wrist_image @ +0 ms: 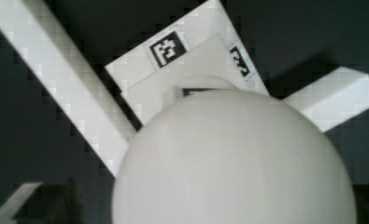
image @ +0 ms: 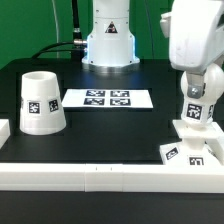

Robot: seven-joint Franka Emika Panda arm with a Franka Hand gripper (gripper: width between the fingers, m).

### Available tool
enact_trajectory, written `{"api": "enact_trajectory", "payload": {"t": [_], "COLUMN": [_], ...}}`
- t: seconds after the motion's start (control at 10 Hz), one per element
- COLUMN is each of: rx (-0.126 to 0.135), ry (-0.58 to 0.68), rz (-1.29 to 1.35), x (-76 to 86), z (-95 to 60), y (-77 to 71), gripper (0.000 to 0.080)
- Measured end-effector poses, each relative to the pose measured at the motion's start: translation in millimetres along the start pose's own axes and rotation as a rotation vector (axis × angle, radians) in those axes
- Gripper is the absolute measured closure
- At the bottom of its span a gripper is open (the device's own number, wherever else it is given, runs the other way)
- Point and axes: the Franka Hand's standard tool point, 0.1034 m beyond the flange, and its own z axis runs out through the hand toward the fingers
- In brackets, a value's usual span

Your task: Assemble lamp

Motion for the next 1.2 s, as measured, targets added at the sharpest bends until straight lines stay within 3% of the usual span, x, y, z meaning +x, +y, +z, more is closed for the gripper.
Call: {"api": "enact_trajectory", "payload": {"t": [0.5, 1.0, 1.1, 1.2], "rx": [-0.012, -0.01, -0.01, -0.01], "ry": [-0.027, -0.047, -0.047, -0.047], "rz": [-0.287, -0.595, -0.59, -0.589], "x": [5.0, -2.7, -3.2, -3.7], "z": [3.2, 5.3, 5.3, 5.4], "y": [-4.0, 0.4, 0.7, 1.0], "gripper": [0.01, 0.01, 0.021, 0.021]}}
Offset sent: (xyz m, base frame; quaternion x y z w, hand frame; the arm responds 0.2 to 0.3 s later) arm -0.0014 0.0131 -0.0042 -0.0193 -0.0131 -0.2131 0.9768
